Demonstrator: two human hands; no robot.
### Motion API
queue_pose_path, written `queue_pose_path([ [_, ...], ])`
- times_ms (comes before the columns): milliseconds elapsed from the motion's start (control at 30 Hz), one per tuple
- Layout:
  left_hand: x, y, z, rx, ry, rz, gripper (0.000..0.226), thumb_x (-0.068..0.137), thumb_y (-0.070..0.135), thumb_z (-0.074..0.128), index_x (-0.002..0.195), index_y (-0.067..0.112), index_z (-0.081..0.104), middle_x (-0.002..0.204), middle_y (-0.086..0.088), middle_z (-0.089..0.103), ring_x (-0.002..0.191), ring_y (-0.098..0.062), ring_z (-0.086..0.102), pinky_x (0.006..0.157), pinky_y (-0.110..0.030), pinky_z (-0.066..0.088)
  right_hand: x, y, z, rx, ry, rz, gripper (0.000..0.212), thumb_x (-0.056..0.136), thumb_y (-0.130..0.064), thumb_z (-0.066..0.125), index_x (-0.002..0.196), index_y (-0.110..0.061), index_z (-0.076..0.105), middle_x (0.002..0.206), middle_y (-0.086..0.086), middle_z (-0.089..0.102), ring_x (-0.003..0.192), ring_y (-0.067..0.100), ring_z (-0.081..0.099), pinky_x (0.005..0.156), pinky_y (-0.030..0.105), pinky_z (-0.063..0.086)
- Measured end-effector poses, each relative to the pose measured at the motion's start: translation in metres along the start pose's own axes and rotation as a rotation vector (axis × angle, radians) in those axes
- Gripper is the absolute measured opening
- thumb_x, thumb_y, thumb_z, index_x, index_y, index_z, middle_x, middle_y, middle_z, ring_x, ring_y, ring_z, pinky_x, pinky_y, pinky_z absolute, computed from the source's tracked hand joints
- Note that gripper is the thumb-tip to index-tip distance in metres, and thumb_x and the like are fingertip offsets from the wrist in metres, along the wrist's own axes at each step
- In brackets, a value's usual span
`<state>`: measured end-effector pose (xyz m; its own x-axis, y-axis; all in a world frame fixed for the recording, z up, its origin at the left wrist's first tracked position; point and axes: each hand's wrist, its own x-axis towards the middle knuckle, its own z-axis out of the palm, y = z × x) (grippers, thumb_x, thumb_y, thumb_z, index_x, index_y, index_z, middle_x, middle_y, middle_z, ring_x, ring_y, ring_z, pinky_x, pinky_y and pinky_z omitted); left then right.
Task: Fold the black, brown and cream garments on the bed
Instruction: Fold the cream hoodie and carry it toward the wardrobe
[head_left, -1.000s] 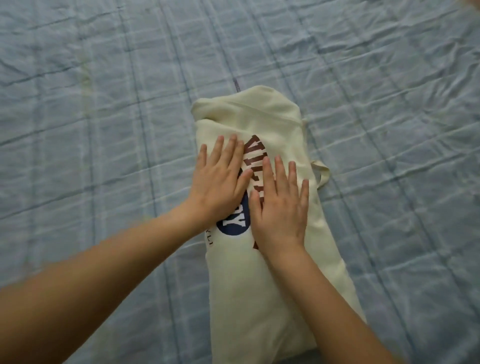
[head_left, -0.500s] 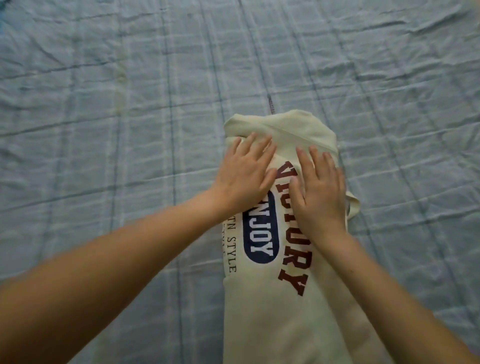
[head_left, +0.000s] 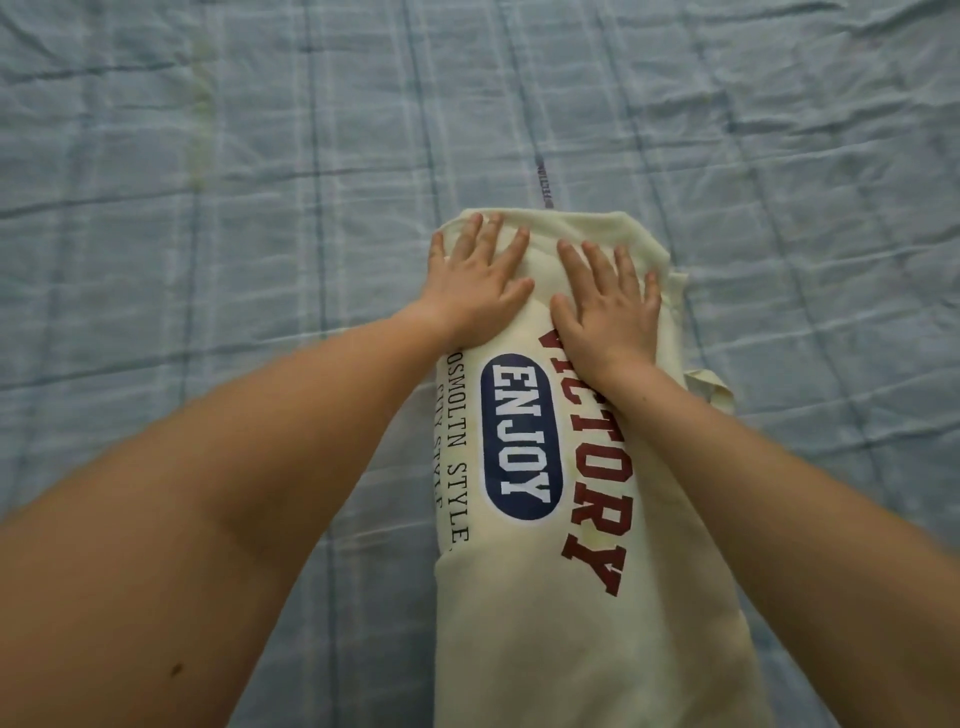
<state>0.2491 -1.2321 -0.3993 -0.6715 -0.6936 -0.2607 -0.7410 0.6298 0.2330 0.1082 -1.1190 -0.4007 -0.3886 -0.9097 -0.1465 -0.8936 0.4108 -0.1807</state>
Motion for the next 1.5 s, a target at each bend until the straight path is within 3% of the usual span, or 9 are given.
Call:
queue_pose_path([
  [133,-0.014,0.0,-0.024,-0.133,0.008,0.03,0.059,0.1,0.052,0.026,0.155,0.035,0.01,0.165,-0.003,-0.001,0.151,-0.02,-0.007,0.12,-0.052,-0.004,-0.003,0.0,-0.024,0.186,-0.078,-0.034,0.058,0.101,-0.044,0.036,0.156,-0.037,0.018,0.165,-0.006,0.013,0.153,0.019,0.002,0.122,0.05,-0.002],
  [300,-0.094,-0.004,-0.032,-0.538,0.208,0.025,0.062,0.09,0.054,0.046,0.148,0.042,0.029,0.159,0.004,0.018,0.145,-0.02,0.014,0.115,-0.043,0.016,-0.062,0.033,-0.054,0.326,0.15,0.004,0.056,0.096,-0.044,0.047,0.15,-0.03,0.038,0.159,-0.001,0.03,0.149,0.023,0.021,0.121,0.051,0.017],
  [433,-0.139,0.005,-0.016,-0.855,0.058,-0.15,0.076,0.081,0.062,0.057,0.145,0.053,0.018,0.141,0.008,0.024,0.132,-0.019,0.032,0.108,-0.04,0.034,-0.118,0.055,-0.041,0.335,-0.066,0.254,0.06,0.095,-0.06,0.041,0.151,-0.048,0.023,0.161,0.005,0.022,0.146,0.033,0.017,0.116,0.059,0.023],
  [600,-0.135,0.006,-0.005,-1.178,-0.092,-0.296,0.093,0.074,0.055,0.075,0.142,0.056,0.013,0.134,0.002,0.051,0.098,-0.014,0.068,0.075,-0.026,0.055,-0.142,0.054,-0.021,0.441,-0.106,0.281,0.067,0.083,-0.076,0.029,0.144,-0.063,0.007,0.149,0.0,0.033,0.138,0.026,0.025,0.108,0.055,0.03],
  [767,-0.133,0.0,-0.002,-1.238,-0.159,-0.227,0.108,0.063,0.046,0.087,0.139,0.063,0.013,0.121,0.013,0.053,0.088,0.003,0.069,0.061,-0.016,0.055,-0.129,0.062,-0.025,0.558,-0.186,0.321,0.076,0.074,-0.08,0.053,0.139,-0.067,0.015,0.147,0.004,0.033,0.121,0.024,0.042,0.095,0.039,0.038],
  [900,-0.145,-0.006,0.003,-1.242,-0.17,-0.226,0.114,0.052,0.051,0.09,0.135,0.068,0.014,0.132,0.008,0.053,0.101,-0.008,0.068,0.074,-0.024,0.059,-0.13,0.07,-0.033,0.67,-0.249,0.266,0.083,0.069,-0.074,0.066,0.138,-0.067,0.02,0.148,0.0,0.036,0.114,0.015,0.038,0.094,0.034,0.033],
  [1067,-0.133,-0.007,-0.002,-1.323,-0.209,-0.251,0.105,0.053,0.047,0.09,0.132,0.067,0.023,0.124,0.001,0.061,0.095,-0.015,0.072,0.07,-0.029,0.06,-0.128,0.072,-0.033,0.828,-0.217,0.213,0.081,0.075,-0.059,0.075,0.142,-0.056,0.03,0.143,-0.021,0.036,0.125,0.011,0.041,0.097,0.03,0.037],
  [1267,-0.111,-0.005,-0.004,-1.338,-0.196,-0.222,0.097,0.062,0.042,0.088,0.134,0.064,0.027,0.126,0.002,0.058,0.094,-0.014,0.072,0.071,-0.028,0.059,-0.105,0.065,-0.033,0.971,-0.179,0.203,0.078,0.079,-0.046,0.077,0.14,-0.059,0.031,0.151,-0.019,0.032,0.127,0.01,0.041,0.102,0.034,0.042],
  [1500,-0.145,-0.016,0.004,-1.33,-0.273,-0.23,0.103,0.054,0.044,0.093,0.126,0.074,0.025,0.121,-0.004,0.067,0.102,-0.02,0.071,0.08,-0.038,0.06,-0.125,0.089,-0.031,1.258,-0.389,0.165,0.081,0.067,-0.039,0.087,0.134,-0.059,0.046,0.127,-0.029,0.053,0.107,0.002,0.065,0.078,0.025,0.058],
])
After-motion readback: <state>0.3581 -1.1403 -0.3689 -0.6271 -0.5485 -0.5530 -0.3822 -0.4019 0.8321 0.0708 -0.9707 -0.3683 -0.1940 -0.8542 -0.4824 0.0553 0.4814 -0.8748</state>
